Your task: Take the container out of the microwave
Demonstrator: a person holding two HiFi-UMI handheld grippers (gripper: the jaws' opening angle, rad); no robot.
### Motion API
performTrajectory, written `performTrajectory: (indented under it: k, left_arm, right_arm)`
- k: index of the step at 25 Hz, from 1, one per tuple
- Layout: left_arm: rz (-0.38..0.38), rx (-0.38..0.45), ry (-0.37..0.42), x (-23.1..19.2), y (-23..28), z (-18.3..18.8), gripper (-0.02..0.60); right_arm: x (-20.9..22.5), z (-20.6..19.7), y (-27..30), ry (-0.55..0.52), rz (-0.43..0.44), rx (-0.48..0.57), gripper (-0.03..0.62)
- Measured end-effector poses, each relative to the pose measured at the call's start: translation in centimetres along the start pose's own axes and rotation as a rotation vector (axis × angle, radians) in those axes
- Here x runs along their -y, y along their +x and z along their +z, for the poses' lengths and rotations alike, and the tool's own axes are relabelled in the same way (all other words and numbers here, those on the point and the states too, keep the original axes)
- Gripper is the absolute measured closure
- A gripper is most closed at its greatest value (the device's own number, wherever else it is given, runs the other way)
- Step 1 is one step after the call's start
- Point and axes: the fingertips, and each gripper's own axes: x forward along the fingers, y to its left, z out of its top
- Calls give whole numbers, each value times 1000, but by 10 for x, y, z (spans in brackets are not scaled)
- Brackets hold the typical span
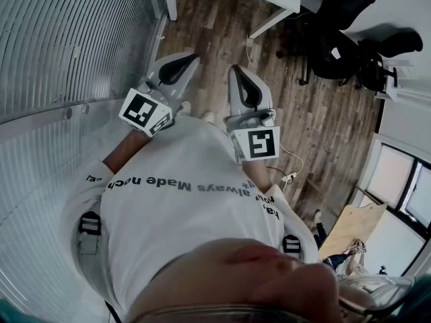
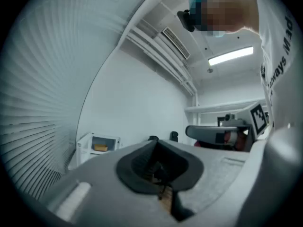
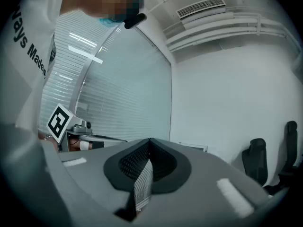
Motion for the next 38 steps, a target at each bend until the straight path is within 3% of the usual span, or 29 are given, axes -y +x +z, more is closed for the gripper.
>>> performTrajectory:
  k: [16, 23, 30, 38]
  left_arm:
    - [-9, -11, -40, -14, -6, -25, 578]
    - [-2, -29, -38, -14, 7, -14, 578]
    - [12, -39, -41, -38, 44, -18, 578]
    - [-3, -42, -26, -59, 132, -14, 578]
  right_arm:
    - [-5, -19, 11, 40, 3, 3, 594]
    - [10, -8, 17, 66, 1, 15, 594]
    - [46, -18, 42, 62, 8, 12, 594]
    - [130, -22, 70, 69, -5, 24, 594]
